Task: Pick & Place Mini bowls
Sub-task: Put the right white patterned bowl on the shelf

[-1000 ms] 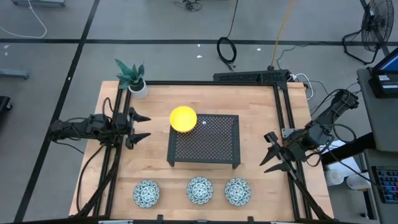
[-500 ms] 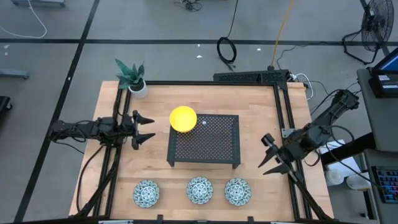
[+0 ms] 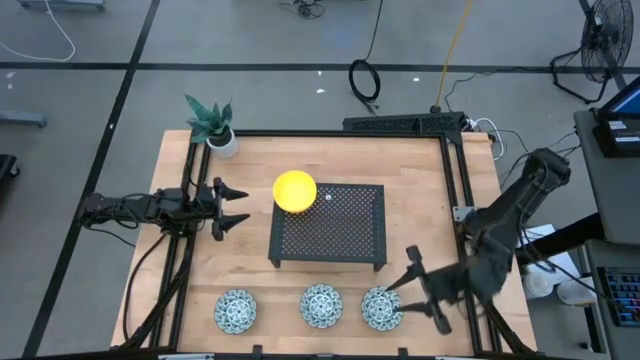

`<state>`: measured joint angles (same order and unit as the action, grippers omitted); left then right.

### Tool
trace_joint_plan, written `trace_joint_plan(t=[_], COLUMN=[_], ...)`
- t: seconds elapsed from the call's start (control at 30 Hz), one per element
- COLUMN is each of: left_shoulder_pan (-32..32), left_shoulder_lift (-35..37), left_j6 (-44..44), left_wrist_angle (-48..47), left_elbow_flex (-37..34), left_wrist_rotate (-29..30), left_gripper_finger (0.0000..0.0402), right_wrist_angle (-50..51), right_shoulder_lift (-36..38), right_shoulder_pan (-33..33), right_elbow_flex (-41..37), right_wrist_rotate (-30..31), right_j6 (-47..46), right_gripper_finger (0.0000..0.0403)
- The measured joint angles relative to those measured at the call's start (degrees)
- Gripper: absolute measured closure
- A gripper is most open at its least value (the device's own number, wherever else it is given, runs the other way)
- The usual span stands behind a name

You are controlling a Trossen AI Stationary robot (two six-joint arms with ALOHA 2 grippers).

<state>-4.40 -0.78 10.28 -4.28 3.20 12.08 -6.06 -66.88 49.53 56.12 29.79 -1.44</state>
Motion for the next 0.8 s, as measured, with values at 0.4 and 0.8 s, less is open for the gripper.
trace_joint_plan(t=[0.4, 0.8], left_shoulder_pan=[0.0, 0.0], left_shoulder_lift=[0.0, 0.0], left_j6=[0.0, 0.02], left_wrist_angle=[0.01, 0.01], left_elbow_flex=[0.0, 0.0], left_wrist_rotate=[0.0, 0.0], left_gripper_finger=[0.0078, 0.0076], right_wrist_angle=[49.87, 57.06], right_shoulder_lift=[-16.13, -21.13], right_shoulder_pan=[3.38, -0.58], right_elbow_flex=[22.91, 15.55], right_wrist_rotate=[1.02, -9.48], right_j6=[-32.87, -53.77], right_gripper_finger=[0.0186, 0.0195])
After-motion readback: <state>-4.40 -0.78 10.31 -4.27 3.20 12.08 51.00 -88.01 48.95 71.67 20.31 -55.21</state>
